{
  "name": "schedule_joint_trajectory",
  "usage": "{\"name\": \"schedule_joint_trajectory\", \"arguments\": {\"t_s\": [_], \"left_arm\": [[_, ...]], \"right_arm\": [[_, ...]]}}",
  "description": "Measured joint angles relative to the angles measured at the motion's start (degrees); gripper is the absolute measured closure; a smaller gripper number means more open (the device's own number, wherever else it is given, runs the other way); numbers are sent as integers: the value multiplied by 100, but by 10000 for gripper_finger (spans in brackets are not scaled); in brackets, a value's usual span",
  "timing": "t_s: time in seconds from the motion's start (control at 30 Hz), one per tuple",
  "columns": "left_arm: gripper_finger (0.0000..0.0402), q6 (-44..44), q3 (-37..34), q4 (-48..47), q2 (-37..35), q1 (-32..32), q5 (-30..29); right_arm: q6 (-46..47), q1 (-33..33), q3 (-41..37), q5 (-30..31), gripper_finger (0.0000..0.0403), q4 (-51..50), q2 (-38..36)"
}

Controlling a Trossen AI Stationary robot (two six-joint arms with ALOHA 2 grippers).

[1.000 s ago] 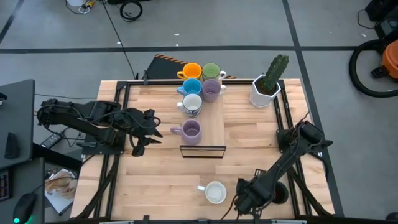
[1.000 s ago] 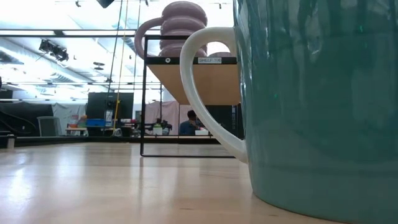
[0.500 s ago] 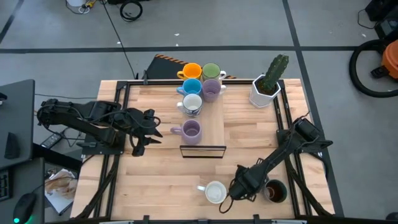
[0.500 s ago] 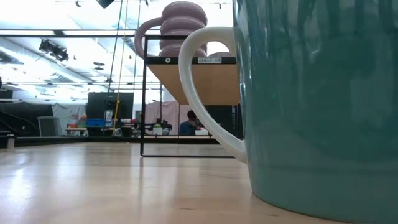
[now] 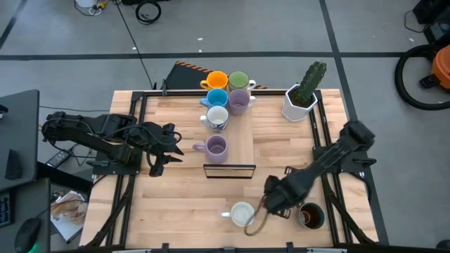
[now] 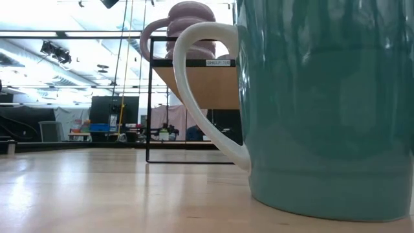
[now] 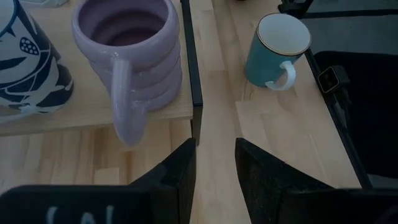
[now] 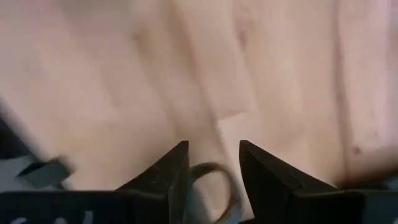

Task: Place coffee mugs
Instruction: Put the brown and green mug on the shelf

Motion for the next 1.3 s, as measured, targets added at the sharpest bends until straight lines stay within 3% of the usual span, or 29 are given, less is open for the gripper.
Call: {"name": "schedule_joint_trajectory", "arguments": {"t_s": [0.2,0.4,0.73,0.97,1.3], "left_arm": [[285,4,0,2,0,0,0],[285,5,0,4,0,2,0],[285,-38,0,5,0,2,0],[285,-89,-2,7,0,2,0],[285,-157,0,7,0,2,-1]], "right_arm": [[784,627,0,-314,257,-213,-485],[1301,1251,62,-778,257,108,-429],[1864,2296,883,-343,257,-205,146],[577,2981,809,-371,257,-404,445],[-568,3180,798,-82,257,-885,766]]}}
